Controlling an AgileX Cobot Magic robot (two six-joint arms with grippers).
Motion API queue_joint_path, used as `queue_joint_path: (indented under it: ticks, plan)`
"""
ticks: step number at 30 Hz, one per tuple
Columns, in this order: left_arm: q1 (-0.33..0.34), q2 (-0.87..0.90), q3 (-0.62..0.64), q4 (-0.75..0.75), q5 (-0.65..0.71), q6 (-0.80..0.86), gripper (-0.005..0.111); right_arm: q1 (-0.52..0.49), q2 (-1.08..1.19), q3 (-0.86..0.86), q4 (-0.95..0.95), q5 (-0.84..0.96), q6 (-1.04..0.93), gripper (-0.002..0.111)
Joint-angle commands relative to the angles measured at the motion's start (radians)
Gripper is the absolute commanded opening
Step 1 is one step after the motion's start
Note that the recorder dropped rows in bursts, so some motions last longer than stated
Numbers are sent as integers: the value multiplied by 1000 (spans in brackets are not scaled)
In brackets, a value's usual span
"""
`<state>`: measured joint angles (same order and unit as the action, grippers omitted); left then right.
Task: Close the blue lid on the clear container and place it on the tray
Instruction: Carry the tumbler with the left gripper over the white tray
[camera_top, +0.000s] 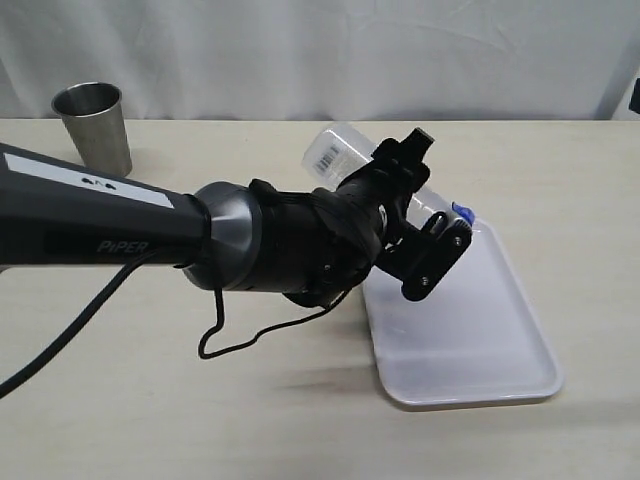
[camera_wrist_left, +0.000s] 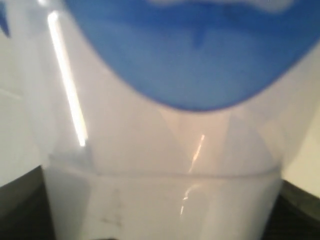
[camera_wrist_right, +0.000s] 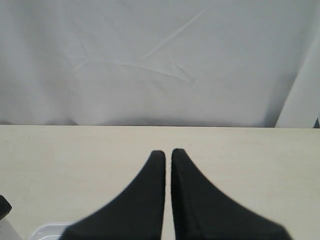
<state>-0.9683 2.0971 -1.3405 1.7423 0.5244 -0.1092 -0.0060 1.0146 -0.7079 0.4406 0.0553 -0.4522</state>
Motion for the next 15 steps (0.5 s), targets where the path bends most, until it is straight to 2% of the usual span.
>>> queue_joint_path:
  ticks: [1, 4, 6, 12, 15]
  plan:
    - [-5, -5, -10, 2, -39, -285, 0, -2, 2, 6, 0, 3, 2, 4]
    - [-5, -5, -10, 2, -116, -494, 0, -2, 2, 6, 0, 3, 2, 4]
    - [-5, -5, -10, -14, -182, -571, 0, -2, 2, 6, 0, 3, 2, 4]
    - [-1, -5, -10, -171, -420, -601, 0, -2, 2, 6, 0, 3, 2, 4]
    - [29, -5, -10, -278, -588, -601, 0, -2, 2, 6, 0, 3, 4, 4]
